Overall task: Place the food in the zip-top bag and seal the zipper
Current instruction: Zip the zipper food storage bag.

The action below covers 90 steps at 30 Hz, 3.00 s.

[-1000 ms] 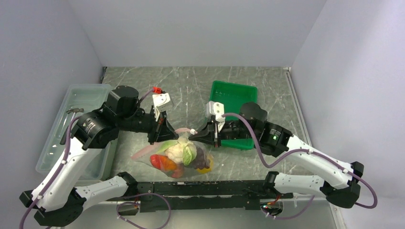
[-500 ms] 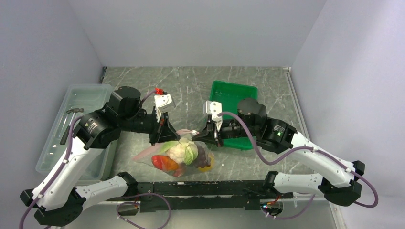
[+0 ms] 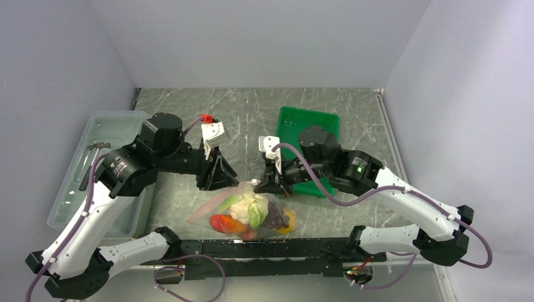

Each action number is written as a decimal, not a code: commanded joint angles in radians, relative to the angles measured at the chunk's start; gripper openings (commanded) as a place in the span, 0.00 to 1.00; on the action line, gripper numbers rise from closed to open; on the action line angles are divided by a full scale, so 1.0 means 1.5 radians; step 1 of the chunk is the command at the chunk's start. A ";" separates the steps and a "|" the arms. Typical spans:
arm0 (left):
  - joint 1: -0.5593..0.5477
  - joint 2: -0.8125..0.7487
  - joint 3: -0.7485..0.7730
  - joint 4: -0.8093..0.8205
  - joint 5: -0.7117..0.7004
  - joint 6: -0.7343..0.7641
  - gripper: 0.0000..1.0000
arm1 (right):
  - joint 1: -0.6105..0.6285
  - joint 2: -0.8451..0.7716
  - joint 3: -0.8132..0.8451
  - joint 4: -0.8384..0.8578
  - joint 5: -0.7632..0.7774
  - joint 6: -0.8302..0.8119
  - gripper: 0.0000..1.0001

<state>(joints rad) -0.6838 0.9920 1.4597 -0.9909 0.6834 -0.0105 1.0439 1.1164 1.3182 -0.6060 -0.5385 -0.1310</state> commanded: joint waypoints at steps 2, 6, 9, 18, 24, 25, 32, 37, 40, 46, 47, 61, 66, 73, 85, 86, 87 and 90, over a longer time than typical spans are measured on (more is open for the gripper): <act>0.002 0.009 0.008 0.044 0.060 0.020 0.40 | 0.000 0.019 0.069 -0.009 -0.034 0.014 0.00; 0.003 0.006 -0.018 0.084 0.102 0.014 0.49 | 0.000 0.029 0.074 -0.021 -0.043 0.019 0.00; 0.002 -0.001 -0.045 0.127 0.110 0.000 0.56 | -0.001 0.031 0.075 -0.020 -0.052 0.024 0.00; 0.002 0.005 -0.074 0.199 0.127 -0.041 0.57 | -0.001 0.040 0.077 -0.008 -0.052 0.036 0.00; 0.002 0.004 -0.081 0.213 0.142 -0.048 0.56 | -0.003 0.050 0.075 0.005 -0.050 0.049 0.00; 0.002 0.004 -0.083 0.215 0.144 -0.048 0.55 | -0.004 0.051 0.075 0.008 -0.051 0.053 0.00; 0.002 0.003 -0.093 0.215 0.151 -0.043 0.49 | -0.013 0.066 0.091 0.014 -0.059 0.067 0.00; 0.002 0.004 -0.093 0.203 0.147 -0.034 0.47 | -0.019 0.074 0.095 0.014 -0.066 0.072 0.00; 0.003 0.002 -0.093 0.203 0.148 -0.033 0.43 | -0.021 0.079 0.099 0.013 -0.069 0.074 0.00; 0.002 0.003 -0.090 0.197 0.151 -0.028 0.32 | -0.022 0.082 0.098 0.019 -0.070 0.079 0.00; 0.002 0.003 -0.091 0.196 0.149 -0.028 0.29 | -0.022 0.081 0.098 0.020 -0.069 0.079 0.00; 0.002 0.002 -0.104 0.187 0.143 -0.020 0.00 | -0.035 0.063 0.080 0.044 -0.058 0.103 0.00; 0.002 -0.002 -0.103 0.181 0.129 -0.018 0.00 | -0.045 0.050 0.066 0.060 -0.059 0.113 0.00; 0.002 0.001 -0.098 0.162 0.101 -0.005 0.00 | -0.062 0.039 0.069 0.053 -0.089 0.116 0.00; 0.003 -0.012 -0.094 0.145 0.075 -0.001 0.00 | -0.105 0.013 0.095 0.035 -0.108 0.129 0.00; 0.003 -0.012 -0.092 0.143 0.074 -0.001 0.00 | -0.109 0.010 0.096 0.034 -0.112 0.131 0.00; 0.002 -0.013 -0.092 0.141 0.074 -0.001 0.00 | -0.112 0.007 0.098 0.035 -0.115 0.133 0.00; 0.003 -0.014 -0.091 0.138 0.073 -0.001 0.00 | -0.118 -0.005 0.102 0.033 -0.107 0.133 0.00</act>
<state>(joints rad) -0.6819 0.9848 1.3121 -0.7040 0.7986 -0.0410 0.8886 1.1816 1.3956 -0.6521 -0.6720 0.0494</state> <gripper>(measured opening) 0.105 0.010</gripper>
